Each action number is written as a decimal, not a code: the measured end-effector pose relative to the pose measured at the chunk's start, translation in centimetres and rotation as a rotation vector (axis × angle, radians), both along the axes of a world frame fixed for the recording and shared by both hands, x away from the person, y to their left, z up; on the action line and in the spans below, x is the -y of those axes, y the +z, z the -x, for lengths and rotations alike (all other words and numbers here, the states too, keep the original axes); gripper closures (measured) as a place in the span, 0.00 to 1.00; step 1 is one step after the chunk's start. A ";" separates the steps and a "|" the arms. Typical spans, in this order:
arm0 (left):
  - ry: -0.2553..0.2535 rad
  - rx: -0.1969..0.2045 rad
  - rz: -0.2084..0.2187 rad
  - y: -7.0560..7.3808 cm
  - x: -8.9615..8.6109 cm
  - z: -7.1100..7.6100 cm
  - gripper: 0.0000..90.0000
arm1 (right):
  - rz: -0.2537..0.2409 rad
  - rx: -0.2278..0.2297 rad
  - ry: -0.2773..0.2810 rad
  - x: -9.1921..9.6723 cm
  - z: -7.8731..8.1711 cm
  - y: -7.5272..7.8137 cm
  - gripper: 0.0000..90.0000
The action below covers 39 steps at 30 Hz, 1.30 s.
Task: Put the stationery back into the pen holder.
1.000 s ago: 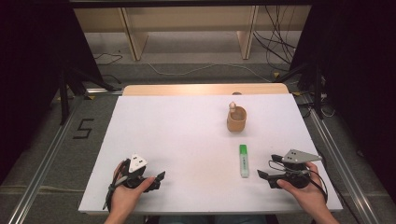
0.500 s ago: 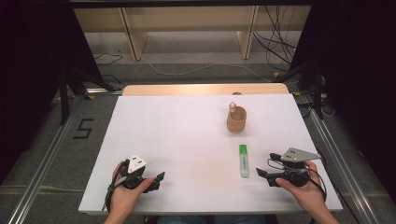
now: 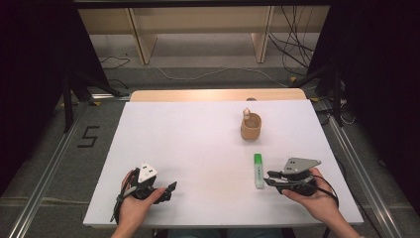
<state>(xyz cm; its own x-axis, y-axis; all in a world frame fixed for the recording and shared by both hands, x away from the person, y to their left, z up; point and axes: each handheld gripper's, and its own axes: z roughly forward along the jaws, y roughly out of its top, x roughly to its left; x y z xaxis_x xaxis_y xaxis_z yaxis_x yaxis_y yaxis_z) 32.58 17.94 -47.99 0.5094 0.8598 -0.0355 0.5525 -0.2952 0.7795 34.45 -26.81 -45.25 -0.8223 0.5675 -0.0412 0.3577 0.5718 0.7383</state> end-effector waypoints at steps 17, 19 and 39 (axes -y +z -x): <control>0.008 -0.003 0.001 -0.1 0.0 0.1 0.18 | 0.163 -0.179 0.014 -5.4 -2.9 -1.2 1.00; 0.008 0.000 0.001 -0.1 0.1 0.1 0.18 | 0.157 -0.184 0.012 -5.4 -2.8 -1.3 1.00; -0.006 0.000 0.001 -0.1 0.2 0.0 0.18 | 0.248 -0.260 -0.043 -3.8 -2.5 -0.8 1.00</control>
<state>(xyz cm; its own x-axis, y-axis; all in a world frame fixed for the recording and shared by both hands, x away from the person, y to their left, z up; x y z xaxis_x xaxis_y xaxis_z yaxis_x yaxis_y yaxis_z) 32.59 17.78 -48.06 0.5145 0.8567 -0.0364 0.5507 -0.2976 0.7799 36.92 -23.03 -46.01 -0.7990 0.6008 0.0254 0.5427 0.7023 0.4608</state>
